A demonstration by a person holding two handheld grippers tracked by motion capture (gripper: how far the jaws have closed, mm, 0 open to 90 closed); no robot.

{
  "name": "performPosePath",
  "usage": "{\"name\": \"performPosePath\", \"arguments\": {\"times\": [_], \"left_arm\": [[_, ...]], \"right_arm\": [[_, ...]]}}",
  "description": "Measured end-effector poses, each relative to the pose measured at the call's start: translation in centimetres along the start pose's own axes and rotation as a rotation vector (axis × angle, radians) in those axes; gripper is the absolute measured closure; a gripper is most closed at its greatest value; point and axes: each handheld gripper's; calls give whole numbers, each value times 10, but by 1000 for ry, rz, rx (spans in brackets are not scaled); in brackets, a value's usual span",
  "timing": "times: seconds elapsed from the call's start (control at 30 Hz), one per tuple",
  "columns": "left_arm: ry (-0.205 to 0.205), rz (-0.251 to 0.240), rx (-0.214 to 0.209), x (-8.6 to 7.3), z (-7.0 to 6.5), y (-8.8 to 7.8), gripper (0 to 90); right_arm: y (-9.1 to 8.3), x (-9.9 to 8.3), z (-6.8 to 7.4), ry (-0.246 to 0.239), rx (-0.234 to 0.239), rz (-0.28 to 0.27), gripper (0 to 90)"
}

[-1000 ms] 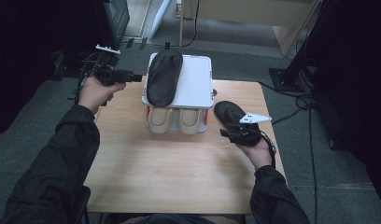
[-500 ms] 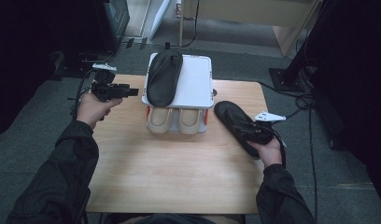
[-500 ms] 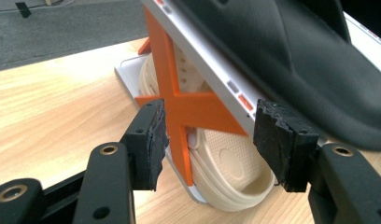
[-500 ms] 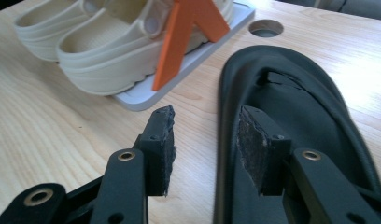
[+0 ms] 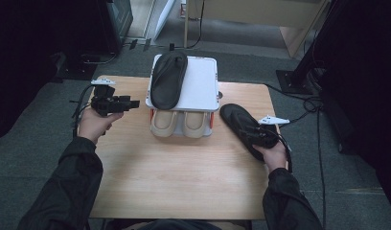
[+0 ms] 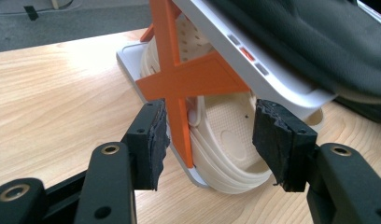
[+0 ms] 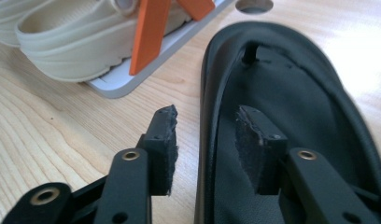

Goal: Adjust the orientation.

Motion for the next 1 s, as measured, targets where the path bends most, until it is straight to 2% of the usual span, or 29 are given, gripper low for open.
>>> {"name": "performPosePath", "arguments": {"times": [0.1,0.13,0.2,0.27,0.37,0.5,0.57,0.73,0.87,1.0], "left_arm": [[4,21,-5,-5,0,4,455],[8,23,-2,-6,0,4,456],[2,15,0,-8,1,3,459],[-1,4,-6,-10,2,2,461],[20,-18,-14,-11,3,-1,460],[12,-32,-10,-12,4,-1,461],[12,-25,-14,-12,4,0,461],[30,1,-13,-14,4,4,461],[33,-3,-17,-16,3,5,461],[29,4,-12,-18,3,4,461]], "right_arm": [[7,-2,1,36,7,39,684],[8,-2,3,42,-7,49,700],[9,-1,6,59,-28,53,743],[9,0,7,86,-29,52,755],[11,0,11,68,-34,46,755],[15,0,19,74,-21,46,741],[19,1,24,51,-11,45,732],[23,3,30,33,-4,50,666],[16,6,27,43,2,21,666],[4,13,24,46,-7,-24,715]]}}
Point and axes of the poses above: each handheld gripper's, and its own axes: y roughly forward along the jaws, x roughly out of its top, z roughly to its left, and after that the axes turned 3 degrees about y, right-handed
